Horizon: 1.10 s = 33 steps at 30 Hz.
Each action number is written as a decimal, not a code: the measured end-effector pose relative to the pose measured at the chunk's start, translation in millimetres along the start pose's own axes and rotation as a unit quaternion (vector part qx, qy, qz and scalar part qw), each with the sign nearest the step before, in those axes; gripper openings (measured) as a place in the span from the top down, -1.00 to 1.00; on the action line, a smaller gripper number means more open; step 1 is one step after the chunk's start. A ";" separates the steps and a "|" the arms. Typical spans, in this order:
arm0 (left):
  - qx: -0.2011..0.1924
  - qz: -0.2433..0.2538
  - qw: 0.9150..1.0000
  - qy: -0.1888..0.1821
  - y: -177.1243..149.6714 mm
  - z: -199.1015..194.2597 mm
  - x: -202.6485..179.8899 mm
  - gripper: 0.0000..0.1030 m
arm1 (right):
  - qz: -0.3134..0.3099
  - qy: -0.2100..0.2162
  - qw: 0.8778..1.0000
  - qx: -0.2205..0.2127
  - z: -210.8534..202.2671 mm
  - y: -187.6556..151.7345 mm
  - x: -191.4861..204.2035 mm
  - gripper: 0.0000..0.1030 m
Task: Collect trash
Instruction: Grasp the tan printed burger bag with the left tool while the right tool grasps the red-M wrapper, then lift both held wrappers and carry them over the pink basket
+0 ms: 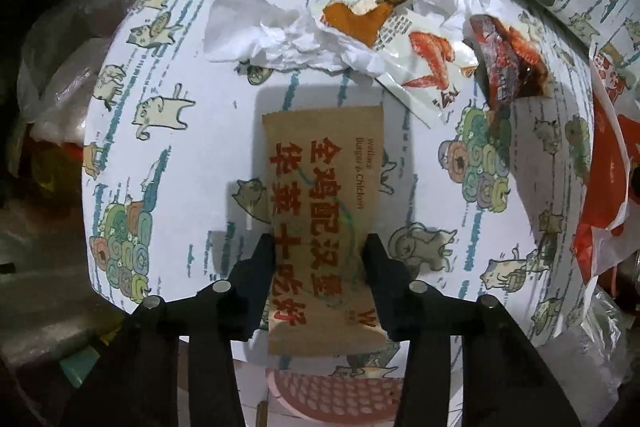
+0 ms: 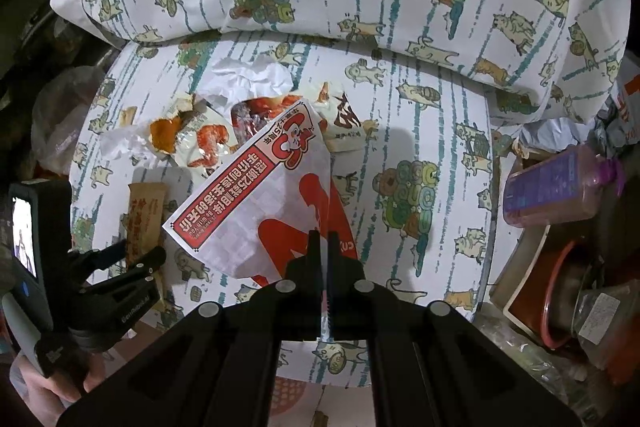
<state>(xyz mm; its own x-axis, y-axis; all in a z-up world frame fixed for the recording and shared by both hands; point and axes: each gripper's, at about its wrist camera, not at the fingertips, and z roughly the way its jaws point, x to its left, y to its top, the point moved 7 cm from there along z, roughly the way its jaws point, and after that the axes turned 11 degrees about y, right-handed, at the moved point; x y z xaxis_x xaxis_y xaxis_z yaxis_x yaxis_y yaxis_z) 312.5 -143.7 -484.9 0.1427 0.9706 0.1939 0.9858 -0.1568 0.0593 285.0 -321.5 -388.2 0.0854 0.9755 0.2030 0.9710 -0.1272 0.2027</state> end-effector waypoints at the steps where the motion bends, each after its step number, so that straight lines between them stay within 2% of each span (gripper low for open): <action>1: -0.008 0.002 1.000 0.003 -3.8 -4.7 4.2 0.11 | -0.001 0.002 1.000 -0.003 -1.3 0.8 1.5 0.97; 3: -0.032 0.009 0.999 0.006 0.1 -17.7 8.0 0.12 | -0.004 0.004 1.000 -0.008 -3.4 1.4 4.1 0.97; 5: -0.051 0.005 0.999 -0.008 3.8 -32.3 11.4 0.12 | -0.007 0.008 1.000 -0.013 -5.4 0.9 6.9 0.97; 10: -0.105 -0.017 0.994 -0.019 10.7 -61.8 30.9 0.12 | 0.005 0.044 0.998 -0.042 -15.2 0.2 12.8 0.97; 14: -0.159 -0.026 0.986 -0.030 2.6 -102.6 45.9 0.12 | -0.005 0.055 0.996 -0.073 -30.4 0.9 22.5 0.97; 19: -0.220 -0.038 0.974 -0.028 -2.1 -127.3 51.9 0.12 | -0.047 0.032 0.989 -0.140 -55.8 4.0 37.4 0.97; 23: -0.249 -0.042 0.967 -0.028 -1.1 -142.0 57.5 0.12 | -0.052 0.064 0.984 -0.158 -65.1 2.7 48.3 0.97; 29: -0.289 -0.042 0.956 -0.021 -6.0 -168.5 68.2 0.12 | -0.066 0.075 0.977 -0.190 -81.4 -0.9 61.0 0.97; 31: -0.286 -0.050 0.957 -0.014 -9.3 -176.2 74.6 0.12 | -0.064 0.076 0.978 -0.183 -88.7 -3.2 64.9 0.97; 33: -0.300 -0.055 0.952 -0.032 -18.9 -196.9 81.2 0.12 | -0.064 0.077 0.974 -0.204 -107.2 -3.2 71.6 0.97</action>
<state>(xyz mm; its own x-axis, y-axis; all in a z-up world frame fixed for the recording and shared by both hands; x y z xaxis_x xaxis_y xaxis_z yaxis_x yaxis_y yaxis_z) 288.2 -97.9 -277.5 0.0658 0.9933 0.0948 0.7696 -0.1110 0.6288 264.0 -270.5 -271.6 -0.0952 0.9533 0.2867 0.7994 -0.0985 0.5927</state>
